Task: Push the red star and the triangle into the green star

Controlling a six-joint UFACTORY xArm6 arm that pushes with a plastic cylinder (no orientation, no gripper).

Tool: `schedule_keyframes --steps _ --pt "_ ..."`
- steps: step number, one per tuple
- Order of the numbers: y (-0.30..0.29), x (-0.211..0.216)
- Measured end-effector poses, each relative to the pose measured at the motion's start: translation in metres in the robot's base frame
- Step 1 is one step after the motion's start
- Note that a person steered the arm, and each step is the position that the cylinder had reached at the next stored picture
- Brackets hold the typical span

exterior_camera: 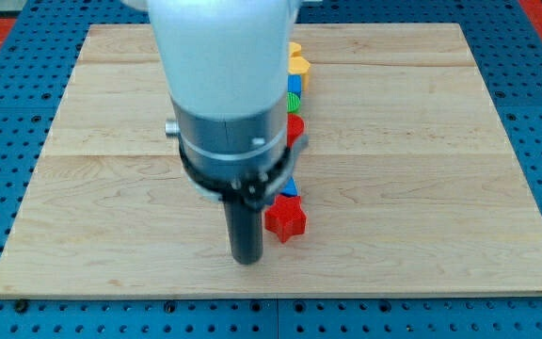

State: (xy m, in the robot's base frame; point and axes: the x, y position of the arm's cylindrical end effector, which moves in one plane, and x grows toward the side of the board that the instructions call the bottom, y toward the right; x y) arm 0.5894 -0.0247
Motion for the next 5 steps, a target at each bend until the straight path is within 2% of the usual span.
schedule_keyframes --steps 1,3,5 --pt "0.063 -0.005" --pt "0.008 -0.124" --pt "-0.018 -0.081"
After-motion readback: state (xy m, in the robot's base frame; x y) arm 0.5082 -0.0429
